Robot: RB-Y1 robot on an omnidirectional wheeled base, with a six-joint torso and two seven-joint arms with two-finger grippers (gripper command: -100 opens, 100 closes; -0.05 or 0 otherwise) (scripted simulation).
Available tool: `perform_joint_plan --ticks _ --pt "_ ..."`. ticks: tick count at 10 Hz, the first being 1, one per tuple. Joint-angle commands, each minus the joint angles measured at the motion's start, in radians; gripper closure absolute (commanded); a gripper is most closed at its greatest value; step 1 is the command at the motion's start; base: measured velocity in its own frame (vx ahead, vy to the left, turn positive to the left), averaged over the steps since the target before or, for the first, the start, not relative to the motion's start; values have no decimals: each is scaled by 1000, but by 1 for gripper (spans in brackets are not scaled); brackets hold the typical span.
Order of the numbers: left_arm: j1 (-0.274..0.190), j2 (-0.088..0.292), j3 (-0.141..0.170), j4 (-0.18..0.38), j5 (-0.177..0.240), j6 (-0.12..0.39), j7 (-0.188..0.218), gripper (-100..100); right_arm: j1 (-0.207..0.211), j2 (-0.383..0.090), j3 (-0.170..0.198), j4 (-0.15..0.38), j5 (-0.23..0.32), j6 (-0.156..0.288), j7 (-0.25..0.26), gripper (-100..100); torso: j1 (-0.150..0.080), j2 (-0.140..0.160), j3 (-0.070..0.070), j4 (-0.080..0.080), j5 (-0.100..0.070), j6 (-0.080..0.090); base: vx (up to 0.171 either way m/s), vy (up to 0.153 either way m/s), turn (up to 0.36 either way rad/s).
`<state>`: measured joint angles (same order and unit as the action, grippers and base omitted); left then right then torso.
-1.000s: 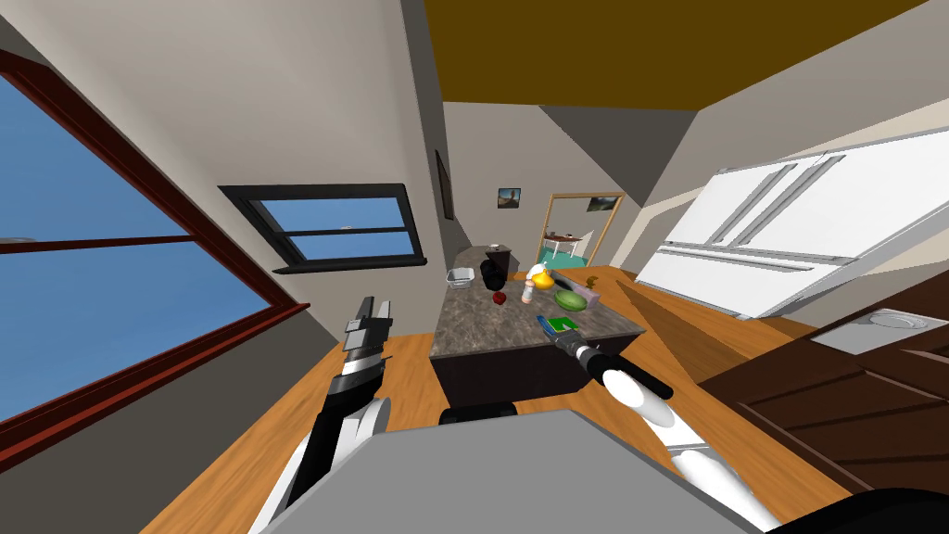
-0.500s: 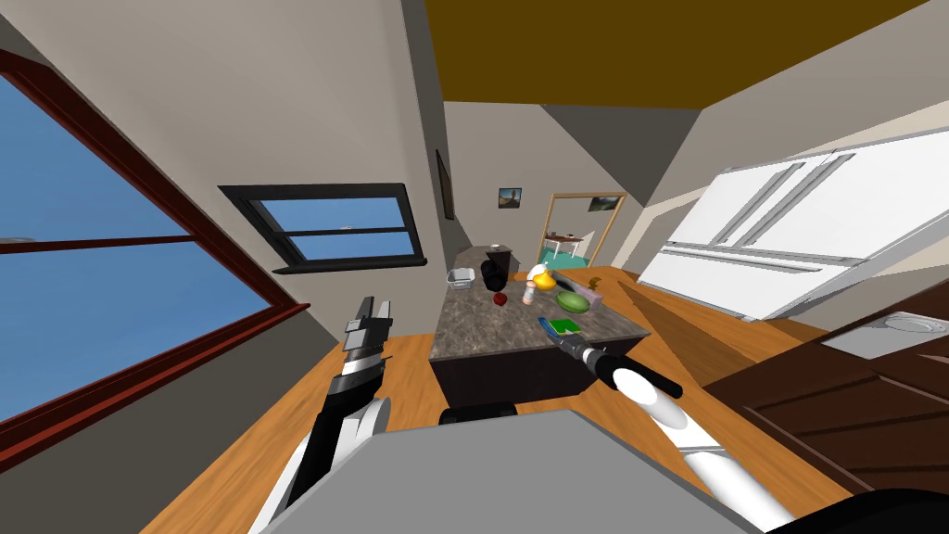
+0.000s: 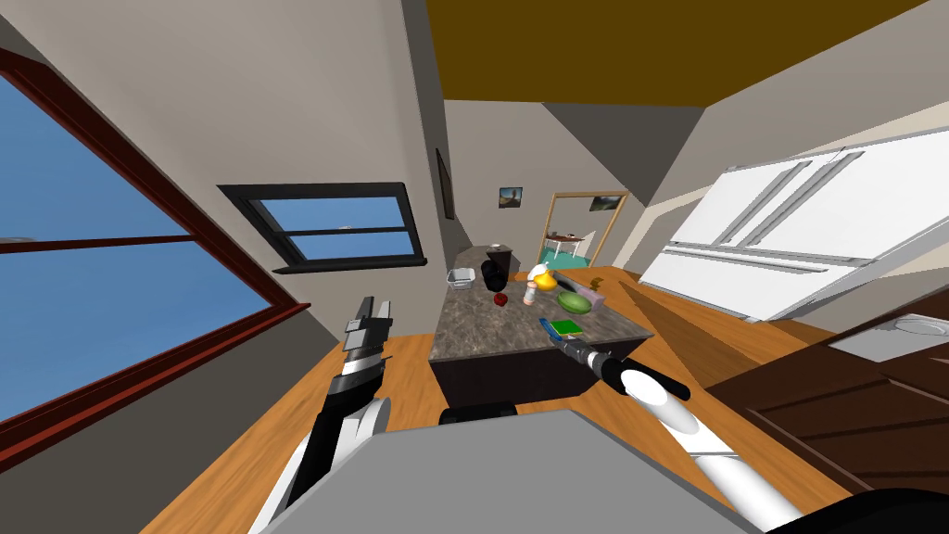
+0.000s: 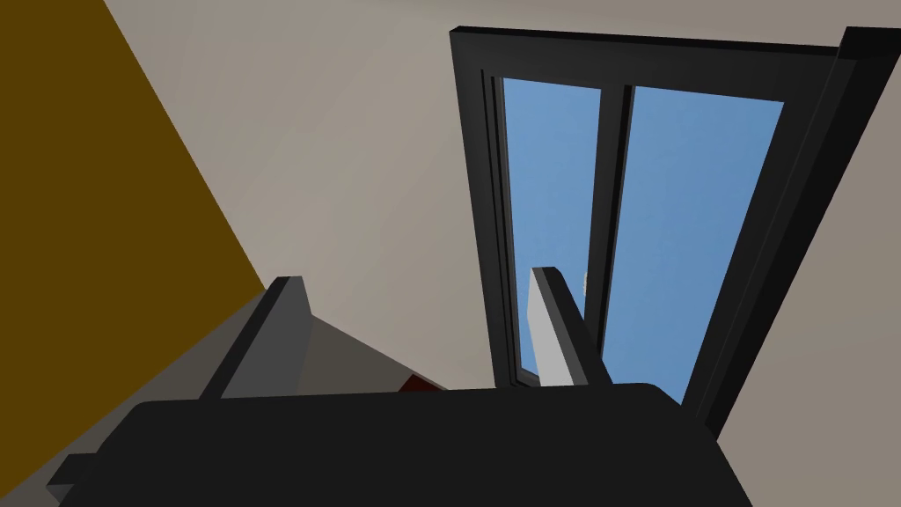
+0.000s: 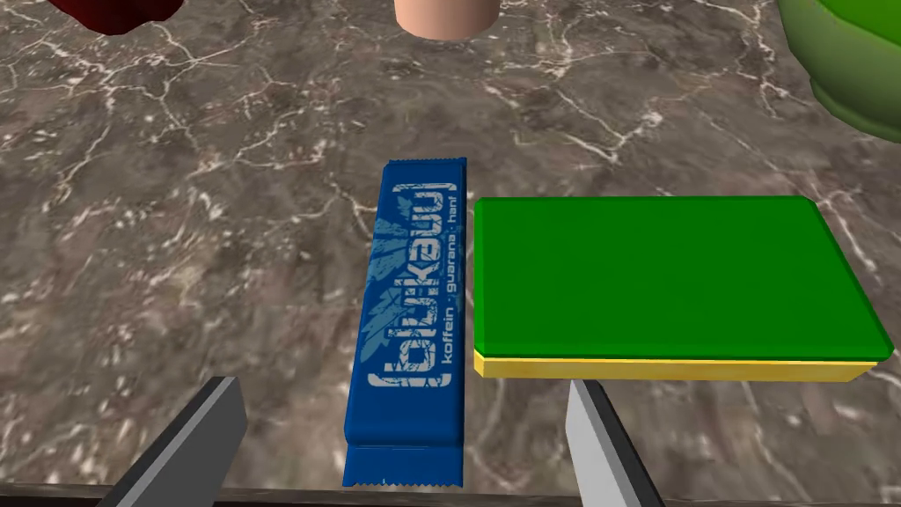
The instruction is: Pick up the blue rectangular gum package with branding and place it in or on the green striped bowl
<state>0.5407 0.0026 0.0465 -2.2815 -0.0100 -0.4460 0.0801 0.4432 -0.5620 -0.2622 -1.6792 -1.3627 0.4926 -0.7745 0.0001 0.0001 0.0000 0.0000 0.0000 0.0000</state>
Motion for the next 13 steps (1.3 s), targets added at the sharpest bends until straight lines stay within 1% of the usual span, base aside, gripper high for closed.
perform_joint_plan --ticks 1,2,3,4,8,9,10,11,12,13 --pt "0 0 0 0 0 0 0 0 0 0 0 0 0 0 0 0 0 0 0 0 0 0 0 0 0" --pt "0 0 0 0 0 0 0 0 -20 24 11 27 16 -14 12 -100 0 0 0 0 0 0 22 -7 112" --pt "0 0 0 0 0 0 0 0 -10 12 5 16 4 -6 8 -100 0 -1 -1 0 0 0 0 0 0" --pt "0 0 0 0 0 0 0 0 -12 14 6 18 5 -8 11 100 0 0 0 0 0 0 0 0 0" --pt "0 0 0 0 0 0 0 0 -12 13 5 18 5 -8 11 100 0 0 0 0 0 0 0 0 0" --pt "0 0 0 0 0 0 0 0 -12 13 5 18 5 -8 11 0 0 0 0 0 0 0 0 0 0" --pt "0 0 0 0 0 0 0 0 -17 21 10 24 14 -13 11 100 0 0 0 0 0 0 2 -1 -34" --pt "0 0 0 0 0 0 0 0 -15 17 7 21 9 -10 11 100 0 0 0 0 -1 0 0 0 0" --pt "0 0 0 0 0 0 0 0 -15 17 7 21 9 -11 11 0 0 -1 -1 -1 -1 0 0 0 0" --pt "0 0 0 0 0 0 0 0 -17 13 5 20 10 -11 11 100 0 -1 -1 -1 -1 0 -4 1 31"
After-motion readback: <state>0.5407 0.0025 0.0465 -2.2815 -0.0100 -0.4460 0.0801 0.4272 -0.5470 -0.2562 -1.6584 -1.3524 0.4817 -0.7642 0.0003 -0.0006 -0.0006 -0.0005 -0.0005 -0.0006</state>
